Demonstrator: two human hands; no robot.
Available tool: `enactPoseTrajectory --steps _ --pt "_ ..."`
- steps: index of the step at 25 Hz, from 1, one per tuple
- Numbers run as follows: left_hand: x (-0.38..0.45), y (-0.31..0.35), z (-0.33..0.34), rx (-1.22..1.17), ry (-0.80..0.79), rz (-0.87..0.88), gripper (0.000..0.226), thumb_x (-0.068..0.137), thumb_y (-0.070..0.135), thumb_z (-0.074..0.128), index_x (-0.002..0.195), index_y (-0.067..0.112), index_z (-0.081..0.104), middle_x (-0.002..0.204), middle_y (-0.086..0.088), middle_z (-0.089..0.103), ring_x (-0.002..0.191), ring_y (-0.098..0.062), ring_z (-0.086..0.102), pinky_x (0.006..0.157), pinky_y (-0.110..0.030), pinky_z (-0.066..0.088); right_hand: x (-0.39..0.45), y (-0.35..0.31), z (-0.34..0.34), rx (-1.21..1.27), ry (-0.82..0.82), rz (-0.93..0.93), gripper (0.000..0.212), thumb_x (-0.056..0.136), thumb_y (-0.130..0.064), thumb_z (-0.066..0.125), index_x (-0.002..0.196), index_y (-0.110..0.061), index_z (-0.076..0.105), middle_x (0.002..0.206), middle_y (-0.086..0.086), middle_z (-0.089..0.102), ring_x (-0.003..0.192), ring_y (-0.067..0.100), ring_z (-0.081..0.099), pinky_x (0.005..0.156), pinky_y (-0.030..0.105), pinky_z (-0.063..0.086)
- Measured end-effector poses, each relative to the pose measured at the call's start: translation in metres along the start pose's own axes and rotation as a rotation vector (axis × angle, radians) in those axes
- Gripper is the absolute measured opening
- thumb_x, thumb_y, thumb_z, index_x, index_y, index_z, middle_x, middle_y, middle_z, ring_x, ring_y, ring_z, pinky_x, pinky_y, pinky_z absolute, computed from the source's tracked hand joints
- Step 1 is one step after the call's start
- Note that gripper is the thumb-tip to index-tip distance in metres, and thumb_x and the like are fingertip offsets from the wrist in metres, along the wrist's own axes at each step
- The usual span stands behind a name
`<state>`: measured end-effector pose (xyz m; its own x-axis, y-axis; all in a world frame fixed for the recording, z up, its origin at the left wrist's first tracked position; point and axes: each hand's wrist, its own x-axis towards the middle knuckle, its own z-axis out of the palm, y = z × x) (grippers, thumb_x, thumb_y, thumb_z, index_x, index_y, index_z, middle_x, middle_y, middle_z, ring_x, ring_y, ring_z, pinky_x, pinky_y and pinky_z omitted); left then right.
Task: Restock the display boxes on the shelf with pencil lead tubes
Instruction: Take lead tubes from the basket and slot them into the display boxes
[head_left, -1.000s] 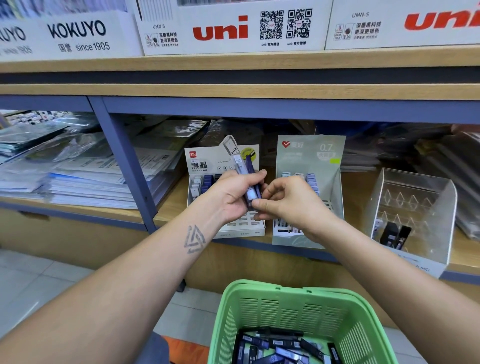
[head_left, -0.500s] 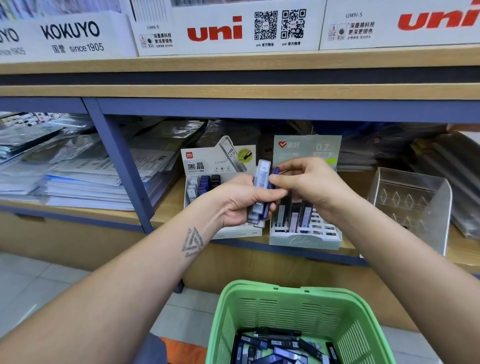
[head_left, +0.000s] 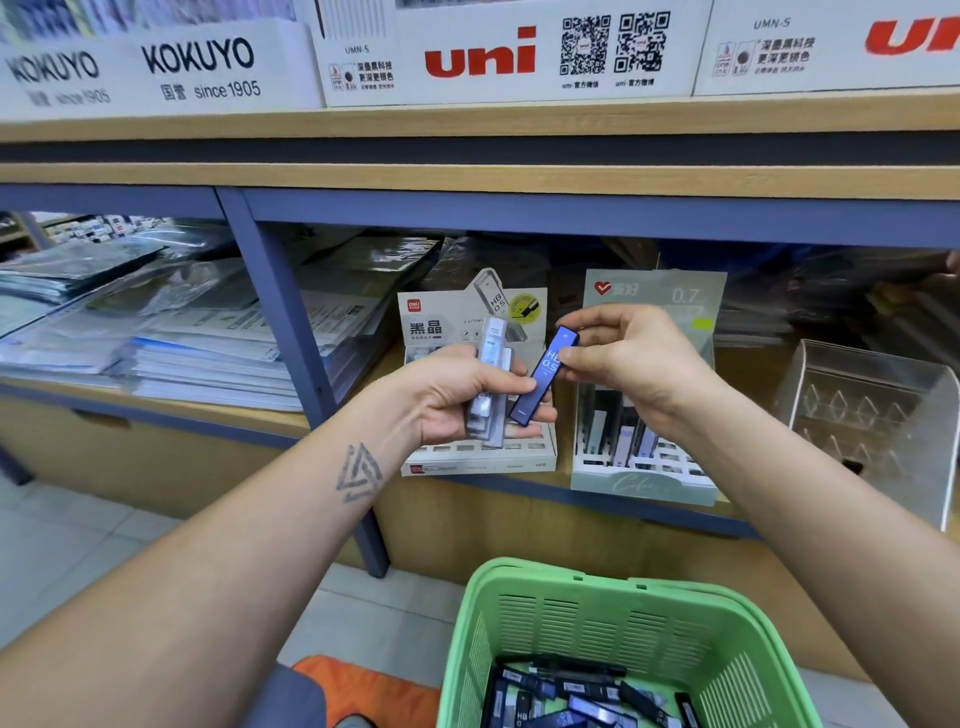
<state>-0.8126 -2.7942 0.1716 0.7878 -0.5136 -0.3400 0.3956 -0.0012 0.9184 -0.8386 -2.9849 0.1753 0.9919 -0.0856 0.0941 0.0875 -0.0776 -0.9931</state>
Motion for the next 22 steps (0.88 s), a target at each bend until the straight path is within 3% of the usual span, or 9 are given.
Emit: enactPoseTrajectory --steps 5,7,9,12,15,17,19,22 --pt "-0.010 0.007 -0.030 -0.021 0.104 -0.027 0.008 0.095 -0.006 0.056 0.093 0.002 0.059 0.095 -0.027 0.071 0.096 -0.041 0.071 0.086 -0.056 0.057 0.015 -0.004 0.038 -0.083 -0.001 -0.024 0.016 0.088 0.006 0.069 0.099 -0.006 0.066 0.083 0.016 0.071 0.064 0.020 0.069 0.062 0.027 0.058" --pt "-0.014 0.014 -0.048 -0.067 0.244 -0.049 0.007 0.099 -0.001 0.053 0.099 0.000 0.060 0.094 -0.025 0.071 0.088 -0.037 0.071 0.075 -0.053 0.059 0.024 -0.005 0.048 -0.151 0.054 -0.090 0.017 0.088 0.007 0.068 0.097 -0.008 0.068 0.089 0.019 0.071 0.069 0.024 0.069 0.060 0.025 0.057" --pt "-0.021 0.020 -0.068 -0.104 0.378 -0.079 0.008 0.100 0.002 0.052 0.100 -0.001 0.059 0.081 -0.018 0.069 0.073 -0.027 0.068 0.060 -0.039 0.061 0.031 -0.002 0.054 -0.324 0.093 -0.193 0.017 0.088 0.002 0.069 0.096 -0.013 0.070 0.094 0.013 0.071 0.079 0.026 0.071 0.066 0.027 0.061" --pt "-0.033 0.026 -0.087 -0.117 0.448 -0.107 0.016 0.098 0.003 0.049 0.087 0.002 0.061 0.058 -0.004 0.056 0.050 -0.012 0.052 0.045 -0.019 0.047 0.036 0.008 0.062 -0.664 0.078 -0.330 0.015 0.088 -0.010 0.070 0.097 -0.021 0.072 0.088 -0.001 0.070 0.082 0.021 0.070 0.080 0.041 0.060" --pt "-0.039 0.029 -0.090 -0.118 0.436 -0.099 0.015 0.096 0.000 0.046 0.089 -0.001 0.059 0.060 -0.008 0.059 0.052 -0.012 0.050 0.045 -0.018 0.046 0.035 0.017 0.073 -0.776 0.029 -0.374 0.012 0.090 -0.014 0.071 0.100 -0.021 0.073 0.089 -0.004 0.070 0.081 0.016 0.067 0.083 0.036 0.057" --pt "-0.041 0.029 -0.090 -0.129 0.423 -0.075 0.016 0.096 -0.003 0.041 0.090 -0.006 0.056 0.074 -0.016 0.065 0.058 -0.014 0.051 0.051 -0.022 0.048 0.034 0.019 0.082 -0.753 0.007 -0.383 0.014 0.091 -0.011 0.072 0.103 -0.018 0.072 0.090 -0.004 0.069 0.081 0.015 0.066 0.082 0.035 0.056" --pt "-0.041 0.030 -0.090 -0.145 0.430 -0.060 0.018 0.096 -0.004 0.038 0.091 -0.007 0.054 0.087 -0.021 0.066 0.061 -0.017 0.053 0.057 -0.024 0.048 0.033 0.024 0.093 -0.738 -0.010 -0.401 0.014 0.091 -0.009 0.072 0.101 -0.018 0.069 0.089 -0.005 0.066 0.080 0.014 0.064 0.079 0.036 0.057" --pt "-0.041 0.030 -0.091 -0.161 0.447 -0.056 0.014 0.097 -0.004 0.041 0.094 -0.004 0.055 0.090 -0.023 0.068 0.067 -0.021 0.063 0.055 -0.028 0.056 0.033 0.034 0.107 -0.808 -0.038 -0.449 0.010 0.092 -0.011 0.071 0.100 -0.017 0.068 0.089 -0.002 0.068 0.082 0.017 0.064 0.079 0.042 0.057"
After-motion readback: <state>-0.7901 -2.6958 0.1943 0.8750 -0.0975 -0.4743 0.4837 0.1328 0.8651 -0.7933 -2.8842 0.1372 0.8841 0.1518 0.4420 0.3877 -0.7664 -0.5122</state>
